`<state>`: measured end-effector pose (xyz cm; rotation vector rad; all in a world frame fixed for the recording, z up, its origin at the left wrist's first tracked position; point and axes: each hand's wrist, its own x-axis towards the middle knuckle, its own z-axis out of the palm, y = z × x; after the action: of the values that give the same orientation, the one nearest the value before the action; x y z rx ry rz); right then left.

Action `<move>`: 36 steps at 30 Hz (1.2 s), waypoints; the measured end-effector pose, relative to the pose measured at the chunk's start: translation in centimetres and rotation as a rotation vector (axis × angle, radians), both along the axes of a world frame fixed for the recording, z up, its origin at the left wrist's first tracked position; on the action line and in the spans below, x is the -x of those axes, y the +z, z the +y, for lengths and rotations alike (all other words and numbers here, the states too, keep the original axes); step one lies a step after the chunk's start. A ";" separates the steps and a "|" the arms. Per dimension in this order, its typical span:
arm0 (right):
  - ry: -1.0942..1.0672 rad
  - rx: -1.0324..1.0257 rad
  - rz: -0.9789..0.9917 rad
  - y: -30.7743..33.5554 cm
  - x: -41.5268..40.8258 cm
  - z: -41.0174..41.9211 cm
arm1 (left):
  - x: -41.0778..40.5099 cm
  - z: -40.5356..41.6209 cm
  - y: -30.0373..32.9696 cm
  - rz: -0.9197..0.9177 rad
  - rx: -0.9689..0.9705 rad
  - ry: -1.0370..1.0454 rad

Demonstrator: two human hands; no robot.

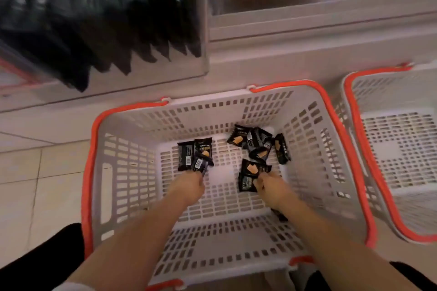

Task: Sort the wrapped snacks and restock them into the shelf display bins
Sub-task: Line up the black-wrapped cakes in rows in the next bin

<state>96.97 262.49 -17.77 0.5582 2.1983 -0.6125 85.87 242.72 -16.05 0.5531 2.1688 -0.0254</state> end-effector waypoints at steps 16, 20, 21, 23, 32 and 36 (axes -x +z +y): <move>0.143 -0.153 0.152 -5.2 0.6 0.7 | -0.7 2.0 -6.8 0.260 0.058 0.474; 0.096 -0.030 0.178 -5.2 1.2 1.1 | -1.6 2.9 -7.7 0.323 0.146 0.464; 0.064 0.021 0.172 -5.0 1.4 1.2 | -1.9 3.1 -7.8 0.332 0.159 0.449; 0.023 0.110 0.158 -4.2 2.1 1.5 | -2.4 3.4 -8.3 0.337 0.158 0.465; -0.177 0.510 0.021 2.8 2.7 5.1 | -2.9 5.7 -5.7 -0.404 -0.507 1.181; -0.339 0.603 0.045 4.1 0.6 5.6 | -4.1 7.2 -3.8 -0.836 -0.725 1.514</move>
<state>96.40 268.05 -13.68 0.5908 1.8302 -1.4131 90.02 249.89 -19.80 -0.7138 1.2206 1.5172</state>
